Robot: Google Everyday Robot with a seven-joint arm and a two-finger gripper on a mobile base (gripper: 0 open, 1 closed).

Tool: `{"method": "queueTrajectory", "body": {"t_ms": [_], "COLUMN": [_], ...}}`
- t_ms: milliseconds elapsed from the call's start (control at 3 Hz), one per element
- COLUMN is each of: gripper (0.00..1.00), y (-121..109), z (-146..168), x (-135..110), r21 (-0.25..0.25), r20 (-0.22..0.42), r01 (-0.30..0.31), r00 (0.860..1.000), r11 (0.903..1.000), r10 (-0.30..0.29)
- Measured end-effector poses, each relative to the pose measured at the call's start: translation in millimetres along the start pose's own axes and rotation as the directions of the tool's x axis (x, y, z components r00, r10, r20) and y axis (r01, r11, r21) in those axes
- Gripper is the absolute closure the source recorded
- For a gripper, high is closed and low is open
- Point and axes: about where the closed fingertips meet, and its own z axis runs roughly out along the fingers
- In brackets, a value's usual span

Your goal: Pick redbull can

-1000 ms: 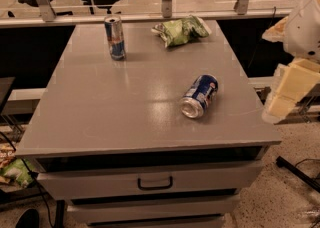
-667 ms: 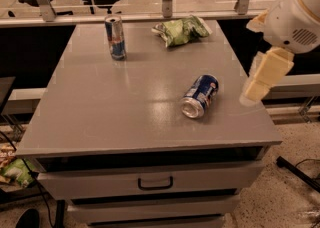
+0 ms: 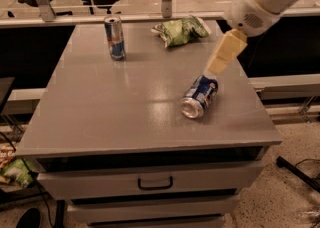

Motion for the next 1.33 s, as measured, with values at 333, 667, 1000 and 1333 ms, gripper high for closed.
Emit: {"method": "queueTrajectory", "body": {"t_ms": [333, 667, 1000, 1333], "gripper": [0.00, 0.00, 0.00, 0.00], "y": [-24.8, -40.6, -55.7, -70.0], "z": [26.3, 49.2, 81.4, 115.6], "x": [-25.8, -55.8, -94.9, -135.8], "r21": [-0.001, -0.010, -0.007, -0.009], "r20": [0.041, 0.092, 0.142, 0.172], "r01": [-0.053, -0.093, -0.148, -0.178], "r00": [0.998, 0.991, 0.979, 0.969], "r11": [0.9986, 0.9956, 0.9890, 0.9839], "r10": [0.053, 0.094, 0.147, 0.177]}}
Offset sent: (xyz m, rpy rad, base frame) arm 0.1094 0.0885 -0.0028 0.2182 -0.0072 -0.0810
